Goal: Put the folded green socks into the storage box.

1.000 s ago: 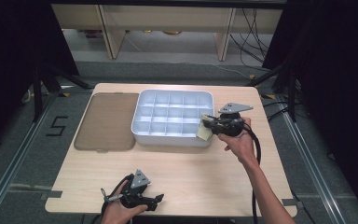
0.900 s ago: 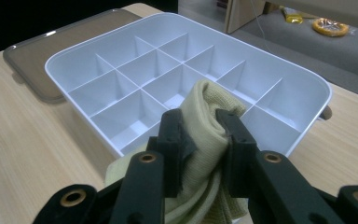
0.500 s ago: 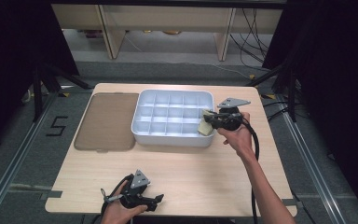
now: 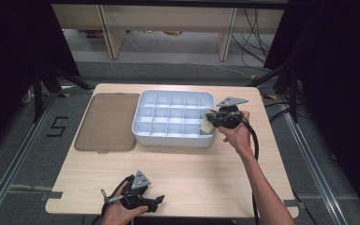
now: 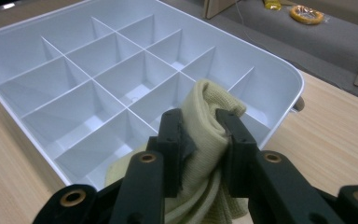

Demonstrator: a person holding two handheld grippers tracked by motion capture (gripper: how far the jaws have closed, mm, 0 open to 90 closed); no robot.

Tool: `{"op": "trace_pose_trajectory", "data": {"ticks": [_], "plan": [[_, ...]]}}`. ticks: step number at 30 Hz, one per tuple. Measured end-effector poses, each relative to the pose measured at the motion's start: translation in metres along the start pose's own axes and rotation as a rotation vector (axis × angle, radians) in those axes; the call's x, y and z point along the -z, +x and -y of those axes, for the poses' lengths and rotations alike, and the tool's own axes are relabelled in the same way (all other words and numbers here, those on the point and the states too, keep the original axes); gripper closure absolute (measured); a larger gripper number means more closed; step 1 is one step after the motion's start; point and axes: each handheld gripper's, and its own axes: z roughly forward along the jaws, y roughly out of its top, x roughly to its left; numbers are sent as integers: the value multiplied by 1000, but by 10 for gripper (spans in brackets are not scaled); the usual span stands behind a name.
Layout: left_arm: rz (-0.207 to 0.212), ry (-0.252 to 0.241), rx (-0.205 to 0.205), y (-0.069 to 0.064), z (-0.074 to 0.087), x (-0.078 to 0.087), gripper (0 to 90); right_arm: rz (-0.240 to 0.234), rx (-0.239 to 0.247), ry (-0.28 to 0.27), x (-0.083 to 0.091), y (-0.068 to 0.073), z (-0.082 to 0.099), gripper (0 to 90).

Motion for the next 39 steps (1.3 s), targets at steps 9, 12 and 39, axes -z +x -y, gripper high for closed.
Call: {"op": "trace_pose_trajectory", "data": {"ticks": [9,12,39], "plan": [[1,-1,-12,0,0,0,219,36,32,39,-15,5,7,728],[3,-1,-12,0,0,0,219,48,45,67,-18,6,7,728],[1,-11,9,0,-1,3,219,63,211,116,-35,23,28,693]]}}
